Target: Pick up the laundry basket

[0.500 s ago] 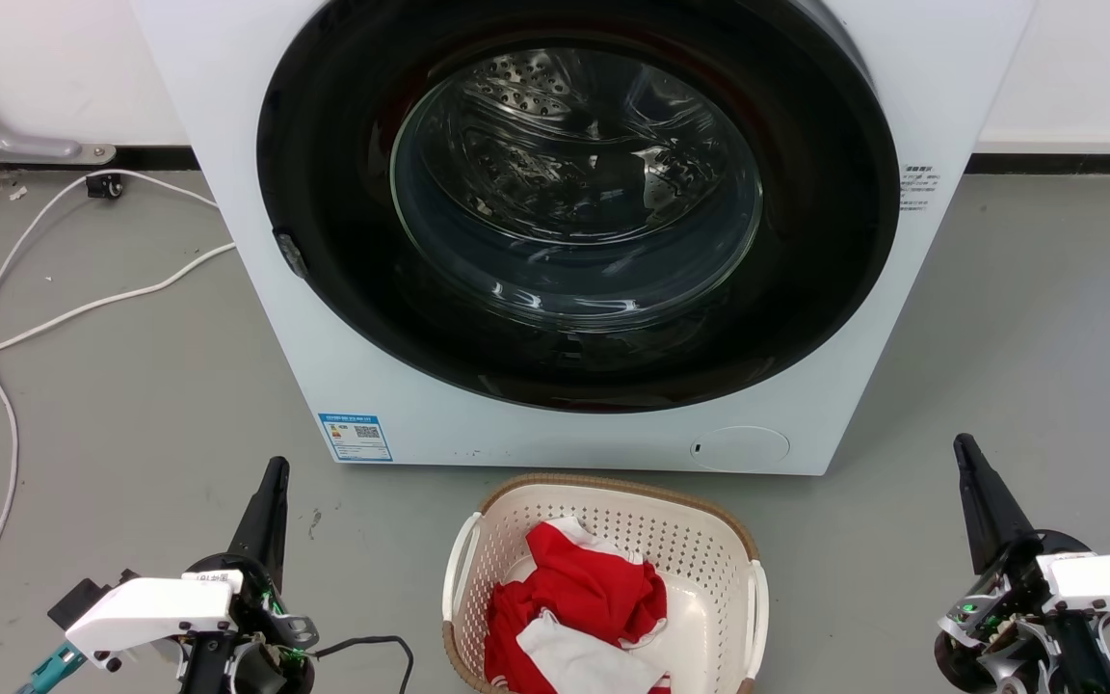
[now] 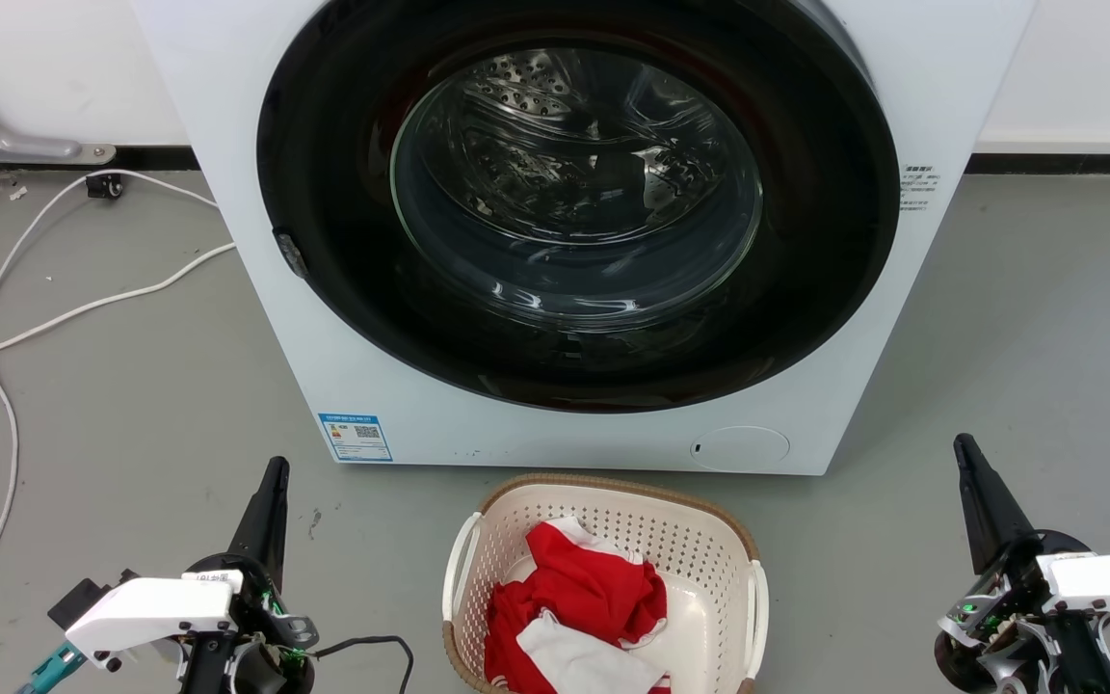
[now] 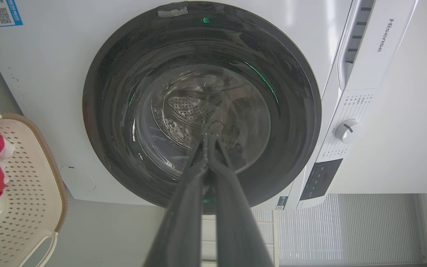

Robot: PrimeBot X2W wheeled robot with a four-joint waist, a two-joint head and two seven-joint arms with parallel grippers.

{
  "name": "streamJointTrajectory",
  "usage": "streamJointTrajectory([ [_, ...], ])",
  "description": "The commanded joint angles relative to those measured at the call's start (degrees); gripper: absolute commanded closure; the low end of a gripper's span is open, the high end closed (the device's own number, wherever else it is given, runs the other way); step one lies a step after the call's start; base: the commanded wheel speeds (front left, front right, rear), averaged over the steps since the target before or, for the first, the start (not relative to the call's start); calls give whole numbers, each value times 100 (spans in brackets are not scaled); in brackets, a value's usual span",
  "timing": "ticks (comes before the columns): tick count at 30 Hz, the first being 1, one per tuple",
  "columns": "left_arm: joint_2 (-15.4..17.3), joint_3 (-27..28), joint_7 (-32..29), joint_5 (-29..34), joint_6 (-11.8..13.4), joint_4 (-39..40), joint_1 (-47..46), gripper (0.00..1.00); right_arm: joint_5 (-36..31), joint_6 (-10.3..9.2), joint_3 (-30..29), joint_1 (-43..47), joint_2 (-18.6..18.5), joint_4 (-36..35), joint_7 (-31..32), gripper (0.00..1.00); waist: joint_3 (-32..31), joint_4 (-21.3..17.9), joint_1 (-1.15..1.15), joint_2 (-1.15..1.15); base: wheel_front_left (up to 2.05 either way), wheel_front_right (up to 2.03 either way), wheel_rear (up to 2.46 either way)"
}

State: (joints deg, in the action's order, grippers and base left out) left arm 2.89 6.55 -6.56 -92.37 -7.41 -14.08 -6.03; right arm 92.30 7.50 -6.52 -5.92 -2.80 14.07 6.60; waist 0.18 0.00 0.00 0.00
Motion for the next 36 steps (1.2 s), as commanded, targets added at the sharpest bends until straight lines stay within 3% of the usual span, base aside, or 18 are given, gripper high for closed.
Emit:
streamJointTrajectory([
  [1, -6, 10, -14, -10, -29, 0, -46, 100, 23, -2, -1, -69, -15, 0, 7, 100, 0, 0, 0, 0, 0, 0, 0],
  [2, -6, 13, -13, -10, -30, 0, -46, 100, 23, -2, -1, -69, -15, 0, 7, 100, 0, 0, 0, 0, 0, 0, 0],
  [3, -2, -9, 5, 0, 3, -40, 18, 0, -3, 0, 4, 21, 5, 37, -4, 0, 0, 0, 0, 0, 0, 0, 0],
  [9, -9, -42, 146, 158, 7, -37, 107, 0, -196, -1, 30, 112, 11, 100, -147, 0, 4, 1, 0, 0, 0, 0, 0],
  [17, -8, -2, 371, 906, 65, 192, 129, 0, -1198, -1, 17, 178, 9, -159, -372, 0, 17, 2, 0, 0, 0, 0, 0],
  [36, -4, -435, 830, 3053, 626, 733, 314, 0, -3773, -1, 274, 429, 2, -716, -832, 0, 24, 11, 0, 0, 0, 0, 0],
])
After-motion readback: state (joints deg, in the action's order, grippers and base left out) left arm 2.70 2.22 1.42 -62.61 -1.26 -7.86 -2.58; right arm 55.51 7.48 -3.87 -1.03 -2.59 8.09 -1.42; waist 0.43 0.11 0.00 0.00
